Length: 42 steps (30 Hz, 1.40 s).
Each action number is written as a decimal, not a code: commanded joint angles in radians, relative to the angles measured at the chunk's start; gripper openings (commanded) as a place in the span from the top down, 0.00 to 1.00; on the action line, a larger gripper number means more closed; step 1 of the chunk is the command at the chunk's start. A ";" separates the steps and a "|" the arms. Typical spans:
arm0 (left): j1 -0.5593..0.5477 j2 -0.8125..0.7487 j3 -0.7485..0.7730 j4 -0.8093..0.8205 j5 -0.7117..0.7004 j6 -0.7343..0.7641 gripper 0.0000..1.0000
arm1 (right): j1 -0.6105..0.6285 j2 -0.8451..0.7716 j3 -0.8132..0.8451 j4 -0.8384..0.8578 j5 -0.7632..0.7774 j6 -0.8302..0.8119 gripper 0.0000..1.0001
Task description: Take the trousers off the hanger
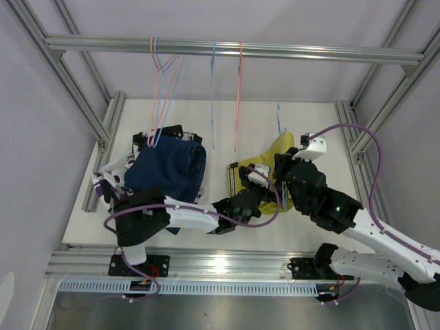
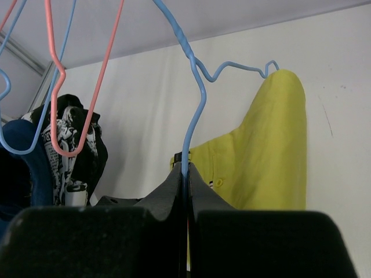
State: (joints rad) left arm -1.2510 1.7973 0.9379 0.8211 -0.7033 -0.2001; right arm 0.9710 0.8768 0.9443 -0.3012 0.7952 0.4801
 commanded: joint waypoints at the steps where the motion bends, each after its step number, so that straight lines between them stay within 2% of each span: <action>1: 0.021 0.010 0.045 0.012 -0.021 -0.004 0.01 | 0.000 -0.022 -0.006 0.060 -0.017 0.028 1.00; 10: 0.036 0.063 0.079 -0.008 -0.047 -0.016 0.01 | 0.011 -0.035 -0.019 0.054 -0.045 0.049 1.00; 11: 0.036 0.066 0.079 -0.008 -0.050 -0.021 0.01 | 0.012 -0.039 -0.019 0.053 -0.045 0.052 1.00; 13: 0.041 0.074 0.082 -0.008 -0.061 -0.030 0.09 | 0.017 -0.048 -0.021 0.051 -0.048 0.066 1.00; 14: 0.041 0.074 0.085 -0.008 -0.064 -0.032 0.09 | 0.018 -0.053 -0.021 0.051 -0.048 0.066 1.00; 17: 0.042 0.082 0.098 0.001 -0.071 -0.024 0.25 | 0.021 -0.062 -0.024 0.053 -0.053 0.083 1.00; 18: 0.041 0.086 0.101 0.003 -0.073 -0.022 0.39 | 0.023 -0.067 -0.024 0.056 -0.056 0.087 1.00; 19: 0.041 0.088 0.107 0.006 -0.074 -0.019 0.46 | 0.026 -0.068 -0.024 0.056 -0.060 0.089 1.00; 20: 0.041 0.091 0.107 0.009 -0.074 -0.016 0.58 | 0.028 -0.070 -0.022 0.054 -0.062 0.092 1.00; 23: 0.041 0.091 0.107 0.018 -0.078 -0.015 0.73 | 0.031 -0.073 -0.027 0.051 -0.060 0.098 1.00; 27: 0.041 0.079 0.107 0.004 -0.082 -0.018 0.99 | 0.037 -0.081 -0.035 0.039 -0.053 0.107 1.00; 32: 0.041 0.030 0.075 -0.005 -0.073 -0.021 0.99 | 0.037 -0.096 -0.053 0.040 -0.039 0.118 1.00; 42: 0.019 -0.196 -0.025 -0.074 -0.048 0.048 0.99 | 0.029 -0.061 -0.145 0.125 0.041 0.146 1.00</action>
State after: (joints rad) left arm -1.2301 1.7233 0.9066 0.7048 -0.7410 -0.1974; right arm 1.0000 0.8082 0.8230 -0.2558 0.7780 0.5911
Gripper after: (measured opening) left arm 0.051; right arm 0.020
